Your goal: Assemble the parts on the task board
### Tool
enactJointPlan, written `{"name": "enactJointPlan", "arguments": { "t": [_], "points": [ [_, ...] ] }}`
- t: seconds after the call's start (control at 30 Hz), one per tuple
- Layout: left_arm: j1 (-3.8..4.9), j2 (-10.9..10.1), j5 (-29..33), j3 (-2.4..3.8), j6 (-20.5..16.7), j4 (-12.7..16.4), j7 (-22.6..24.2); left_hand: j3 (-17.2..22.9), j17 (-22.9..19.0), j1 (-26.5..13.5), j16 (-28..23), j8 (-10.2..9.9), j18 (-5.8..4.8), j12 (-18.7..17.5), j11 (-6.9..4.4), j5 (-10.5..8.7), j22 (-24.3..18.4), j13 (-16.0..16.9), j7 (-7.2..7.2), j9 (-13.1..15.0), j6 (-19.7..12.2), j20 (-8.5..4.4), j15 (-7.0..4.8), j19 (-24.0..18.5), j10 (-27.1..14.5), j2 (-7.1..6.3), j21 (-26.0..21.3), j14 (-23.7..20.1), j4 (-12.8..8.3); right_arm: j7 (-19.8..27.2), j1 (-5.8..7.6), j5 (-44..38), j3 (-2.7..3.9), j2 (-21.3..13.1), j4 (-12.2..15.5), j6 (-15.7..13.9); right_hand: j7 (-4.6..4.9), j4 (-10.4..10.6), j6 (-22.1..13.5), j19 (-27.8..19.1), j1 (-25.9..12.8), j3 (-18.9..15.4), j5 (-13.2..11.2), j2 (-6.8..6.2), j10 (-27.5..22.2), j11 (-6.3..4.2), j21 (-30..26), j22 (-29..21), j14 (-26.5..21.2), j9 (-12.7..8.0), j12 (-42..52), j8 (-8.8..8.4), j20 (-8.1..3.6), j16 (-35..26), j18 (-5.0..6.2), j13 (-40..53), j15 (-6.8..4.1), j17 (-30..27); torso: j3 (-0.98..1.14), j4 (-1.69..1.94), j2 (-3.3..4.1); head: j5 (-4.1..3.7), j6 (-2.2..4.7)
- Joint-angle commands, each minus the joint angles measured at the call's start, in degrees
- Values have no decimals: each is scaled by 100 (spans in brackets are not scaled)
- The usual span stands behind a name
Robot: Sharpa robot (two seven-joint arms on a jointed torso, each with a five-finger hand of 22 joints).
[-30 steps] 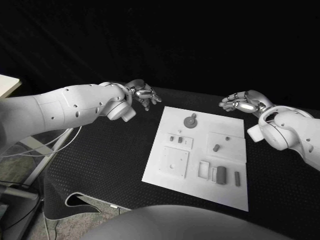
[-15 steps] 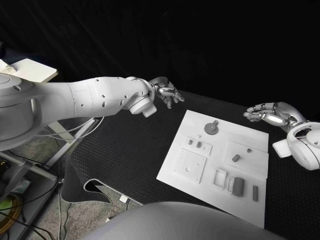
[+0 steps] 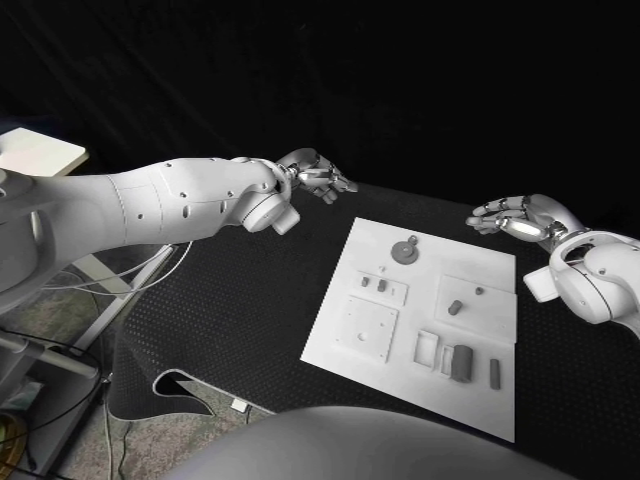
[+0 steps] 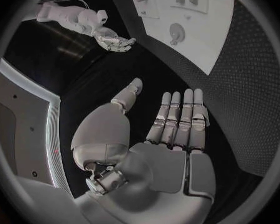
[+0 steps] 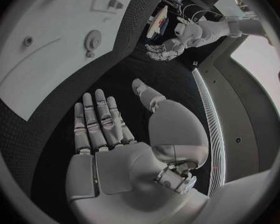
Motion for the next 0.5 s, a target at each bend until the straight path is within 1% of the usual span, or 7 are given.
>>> {"name": "enactJointPlan", "arguments": {
  "t": [0.03, 0.1, 0.13, 0.2, 0.33, 0.43, 0.5],
  "points": [
    [8, 12, 285, 4, -102, -10, 337, -42, -89, 4, -170, -38, 54, -170, -37, -10, -129, -99, -33, -12, -106, 65, 52, -170, -115, -67, -9, -169, 3, 160, -3, 57, 0, -12, -10, -75, 373, -20, -38, 34, 2, -28, -11, 8, 33, 11, -23, 6, 31, -10, -25, 27, 11, -22, 102, -6, 3, 7, 7, -5, 7, -61, 0],
    [8, 13, 286, 4, -107, -8, 349, -58, -118, -5, -231, -47, 36, -257, -41, -10, -211, -150, -45, -12, -144, 95, 69, -287, -147, -82, -3, -206, 10, 163, -3, 63, 0, -16, -9, -77, 373, -19, -38, 34, -2, -28, -11, 8, 33, 11, -24, 6, 31, -11, -26, 27, 12, -23, 103, -6, 3, 7, 5, -2, 9, -51, 0],
    [8, 13, 286, 4, -112, -8, 351, -70, -135, -11, -268, -50, 14, -313, -49, -10, -267, -183, -55, -10, -167, 116, 80, -379, -162, -101, -4, -232, 14, 165, -3, 67, 0, -16, -9, -76, 373, -18, -38, 35, -3, -29, -11, 7, 33, 11, -24, 6, 31, -11, -26, 27, 12, -23, 103, -6, 3, 7, 2, 0, 11, -24, 0],
    [8, 19, 310, 4, -97, -20, 358, -87, -162, -14, -333, -47, -68, -408, -70, -10, -375, -238, -77, -3, -192, 169, 112, -648, -168, -129, -7, -281, 21, 167, -3, 71, 1, -21, -6, -74, 374, -16, -38, 36, -8, -29, -11, 8, 32, 11, -26, 7, 31, -11, -26, 27, 12, -23, 103, -6, 3, 7, 3, 2, 13, -19, 0],
    [8, 58, 318, 4, -21, -45, 346, -96, -178, -24, -377, -47, -92, -504, -81, -10, -433, -292, -88, 2, -226, 176, 140, -711, -174, -153, 12, -300, 29, 173, -3, 73, 1, -29, -11, -90, 374, -13, -38, 36, -14, -30, -11, 9, 32, 11, -28, 8, 31, -12, -26, 28, 12, -23, 104, -7, 3, 7, -3, 8, 17, -117, 0],
    [8, 98, 331, 4, 53, -69, 340, -95, -184, -35, -397, -43, -97, -554, -91, -9, -464, -320, -93, 8, -238, 192, 181, -738, -165, -165, 18, -301, 41, 175, -3, 73, 1, -33, -19, -91, 374, -11, -38, 36, -17, -31, -11, 8, 31, 12, -29, 9, 30, -13, -26, 28, 12, -24, 104, -7, 3, 6, -3, 3, 17, -137, 0],
    [8, 112, 333, 4, 109, -76, 324, -89, -188, -59, -414, -38, -28, -607, -96, -9, -492, -351, -94, 14, -258, 256, 272, -716, -138, -184, 33, -270, 58, 175, -3, 75, 1, -34, -29, -90, 374, -11, -39, 37, -19, -31, -11, 8, 31, 12, -30, 9, 30, -13, -27, 28, 13, -24, 104, -7, 3, 6, -6, 2, 21, -174, 0]
  ]
}}
